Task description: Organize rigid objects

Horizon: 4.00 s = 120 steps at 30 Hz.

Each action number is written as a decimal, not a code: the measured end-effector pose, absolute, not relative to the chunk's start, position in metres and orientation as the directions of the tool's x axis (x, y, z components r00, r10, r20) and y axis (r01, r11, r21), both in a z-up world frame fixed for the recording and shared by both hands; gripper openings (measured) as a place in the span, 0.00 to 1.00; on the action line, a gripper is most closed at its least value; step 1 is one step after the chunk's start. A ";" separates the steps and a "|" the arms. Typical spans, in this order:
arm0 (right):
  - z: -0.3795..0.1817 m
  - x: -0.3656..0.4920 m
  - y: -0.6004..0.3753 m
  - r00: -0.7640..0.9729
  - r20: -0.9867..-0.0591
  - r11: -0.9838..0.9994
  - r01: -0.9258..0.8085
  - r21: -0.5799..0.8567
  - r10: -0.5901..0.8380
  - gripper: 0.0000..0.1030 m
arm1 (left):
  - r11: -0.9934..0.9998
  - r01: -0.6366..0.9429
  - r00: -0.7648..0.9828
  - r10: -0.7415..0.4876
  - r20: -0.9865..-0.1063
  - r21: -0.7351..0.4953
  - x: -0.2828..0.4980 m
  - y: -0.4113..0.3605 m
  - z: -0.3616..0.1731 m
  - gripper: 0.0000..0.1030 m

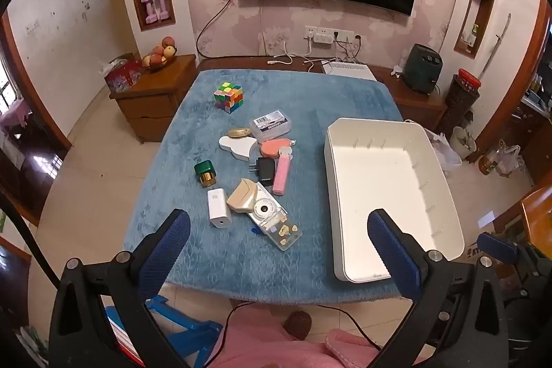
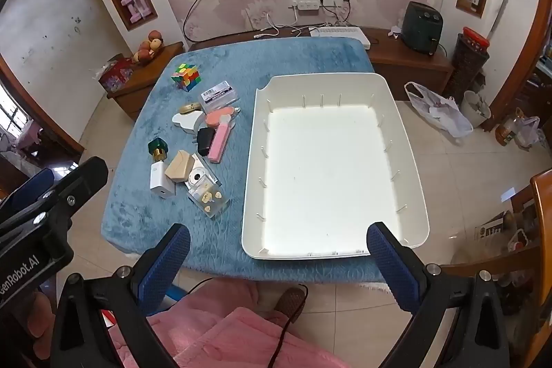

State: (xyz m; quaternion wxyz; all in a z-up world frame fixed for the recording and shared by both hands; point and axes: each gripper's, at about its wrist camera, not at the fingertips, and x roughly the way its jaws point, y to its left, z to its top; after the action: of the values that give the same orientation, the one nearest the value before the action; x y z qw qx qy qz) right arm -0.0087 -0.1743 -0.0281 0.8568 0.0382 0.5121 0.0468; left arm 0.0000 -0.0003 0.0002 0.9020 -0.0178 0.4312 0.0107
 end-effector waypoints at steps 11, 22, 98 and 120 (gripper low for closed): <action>-0.031 -0.022 -0.167 0.461 -0.879 0.993 -0.046 0.110 0.119 0.99 | 0.997 -0.035 0.632 -0.027 -0.774 -0.064 -0.010 0.016 0.004 0.99; -0.034 -0.029 -0.147 0.428 -0.900 0.996 -0.047 0.073 0.087 0.99 | 0.989 -0.092 0.609 -0.037 -0.792 -0.116 -0.023 0.038 -0.007 0.99; -0.075 0.090 -0.322 0.296 -0.944 0.912 0.328 0.245 0.146 0.72 | 0.827 -0.476 0.158 -0.253 -0.954 -0.299 0.117 0.058 -0.116 0.97; -0.170 0.151 -0.382 0.073 -0.976 0.946 0.241 0.215 0.204 0.31 | 0.661 -0.730 0.001 -0.254 -0.967 -0.174 0.119 0.057 -0.213 0.83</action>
State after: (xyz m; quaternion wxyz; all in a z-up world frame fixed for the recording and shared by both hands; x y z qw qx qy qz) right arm 0.1511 -0.3817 -0.1696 0.7139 0.1633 0.6808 -0.0130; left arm 0.1188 0.0568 -0.2135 0.6076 -0.3624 0.6790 0.1960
